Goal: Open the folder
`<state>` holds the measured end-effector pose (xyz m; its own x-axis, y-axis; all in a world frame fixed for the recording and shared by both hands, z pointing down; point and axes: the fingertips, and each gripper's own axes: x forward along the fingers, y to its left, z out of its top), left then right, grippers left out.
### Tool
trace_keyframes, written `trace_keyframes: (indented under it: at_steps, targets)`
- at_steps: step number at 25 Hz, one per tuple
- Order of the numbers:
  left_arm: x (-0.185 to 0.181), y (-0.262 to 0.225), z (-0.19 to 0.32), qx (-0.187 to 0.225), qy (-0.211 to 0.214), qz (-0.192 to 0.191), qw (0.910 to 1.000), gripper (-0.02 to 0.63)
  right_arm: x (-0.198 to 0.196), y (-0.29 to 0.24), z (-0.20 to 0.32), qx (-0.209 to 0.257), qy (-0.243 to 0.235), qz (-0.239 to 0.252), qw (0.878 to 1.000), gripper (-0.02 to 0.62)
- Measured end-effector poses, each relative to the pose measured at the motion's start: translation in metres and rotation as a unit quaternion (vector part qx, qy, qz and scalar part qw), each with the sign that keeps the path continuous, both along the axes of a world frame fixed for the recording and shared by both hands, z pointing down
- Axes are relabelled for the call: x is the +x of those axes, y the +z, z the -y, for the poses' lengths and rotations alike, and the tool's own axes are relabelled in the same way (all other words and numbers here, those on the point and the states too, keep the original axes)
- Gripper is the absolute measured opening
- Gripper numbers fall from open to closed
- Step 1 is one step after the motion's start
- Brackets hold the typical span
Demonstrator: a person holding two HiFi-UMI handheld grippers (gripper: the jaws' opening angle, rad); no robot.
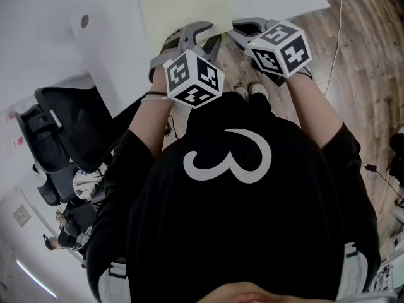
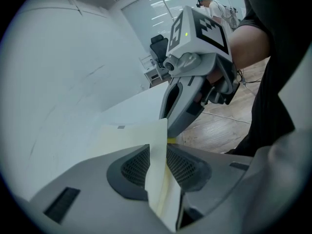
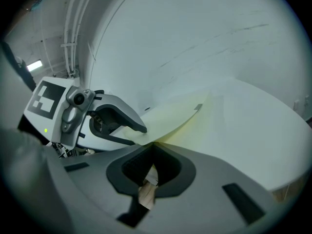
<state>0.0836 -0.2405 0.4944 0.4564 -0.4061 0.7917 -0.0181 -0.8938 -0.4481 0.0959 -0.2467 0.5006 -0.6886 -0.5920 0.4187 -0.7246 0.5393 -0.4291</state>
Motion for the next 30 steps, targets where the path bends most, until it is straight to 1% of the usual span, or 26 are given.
trace_keyframes:
  at_steps: [4,12,16,21,26,30]
  targets:
    - [-0.001,0.002,0.001,0.015,0.001,0.011,0.9998,0.109,-0.001,0.001,0.000,-0.002,-0.002,-0.006,1.000,0.025]
    - [0.000,0.001,-0.001,0.023,0.000,0.028,0.9993,0.081,0.000,-0.001,0.000,-0.010,-0.004,0.002,1.000,0.023]
    - [-0.001,-0.001,-0.002,0.013,-0.007,0.028,0.9995,0.070,0.000,-0.001,-0.001,-0.014,-0.006,0.009,1.000,0.023]
    - [0.000,-0.004,0.000,0.011,-0.015,0.026,0.9995,0.058,0.002,-0.001,0.002,-0.005,-0.003,-0.004,1.000,0.023]
    - [0.002,-0.010,-0.001,0.005,-0.022,0.022,0.9995,0.049,0.005,-0.002,0.000,-0.006,-0.003,0.004,1.000,0.023]
    - [0.001,-0.014,0.002,-0.010,-0.027,0.019,0.9994,0.044,0.005,-0.001,0.001,-0.007,0.001,0.015,1.000,0.023]
